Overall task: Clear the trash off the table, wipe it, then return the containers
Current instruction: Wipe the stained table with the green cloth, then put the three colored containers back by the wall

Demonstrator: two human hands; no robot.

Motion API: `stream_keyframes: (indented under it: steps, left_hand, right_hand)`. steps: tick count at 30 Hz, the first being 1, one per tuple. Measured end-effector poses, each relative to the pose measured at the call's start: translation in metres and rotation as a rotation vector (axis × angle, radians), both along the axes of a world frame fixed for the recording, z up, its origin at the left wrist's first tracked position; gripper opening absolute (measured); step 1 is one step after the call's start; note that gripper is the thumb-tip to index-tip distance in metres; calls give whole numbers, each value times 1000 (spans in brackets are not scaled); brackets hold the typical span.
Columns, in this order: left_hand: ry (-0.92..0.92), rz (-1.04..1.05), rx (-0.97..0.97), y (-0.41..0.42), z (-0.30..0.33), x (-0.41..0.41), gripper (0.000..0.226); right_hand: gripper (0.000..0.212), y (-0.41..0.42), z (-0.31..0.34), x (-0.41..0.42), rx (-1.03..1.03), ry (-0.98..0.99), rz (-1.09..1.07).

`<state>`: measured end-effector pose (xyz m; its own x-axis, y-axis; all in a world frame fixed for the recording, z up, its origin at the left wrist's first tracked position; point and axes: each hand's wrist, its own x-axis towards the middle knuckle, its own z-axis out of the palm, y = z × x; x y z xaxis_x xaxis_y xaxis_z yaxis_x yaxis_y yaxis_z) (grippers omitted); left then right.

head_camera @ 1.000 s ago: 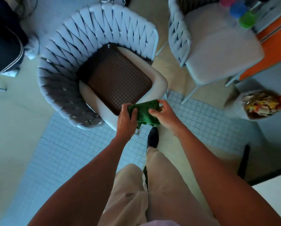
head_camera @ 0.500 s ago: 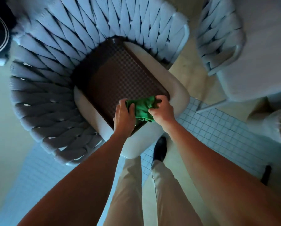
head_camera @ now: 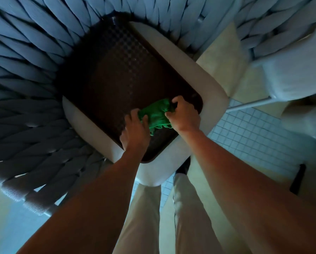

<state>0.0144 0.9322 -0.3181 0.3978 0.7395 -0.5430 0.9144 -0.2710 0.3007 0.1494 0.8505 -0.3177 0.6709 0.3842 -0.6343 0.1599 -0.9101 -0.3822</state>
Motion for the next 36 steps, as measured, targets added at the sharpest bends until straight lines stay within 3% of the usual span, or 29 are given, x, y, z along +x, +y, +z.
stream_keyframes:
  steps: [6, 12, 17, 26, 36]
  left_hand:
    - [139, -162, -19, 16, 22, -3, 59]
    - [94, -399, -85, 8, 78, 11, 61]
    - [-14, -492, -187, -40, 139, 48, 63]
    - [-151, -644, -137, -165, 230, 110, 63]
    - [-233, -870, -156, -260, 276, 173, 64]
  right_hand:
    - [44, -22, 26, -4, -10, 74, -35]
    - [48, -65, 97, -4, 27, 107, -158]
    - [52, -122, 156, 11, 85, 118, -251]
    - [47, -260, 247, 55, 235, 64, -361]
    - [49, -377, 300, 112, 275, -9, -507]
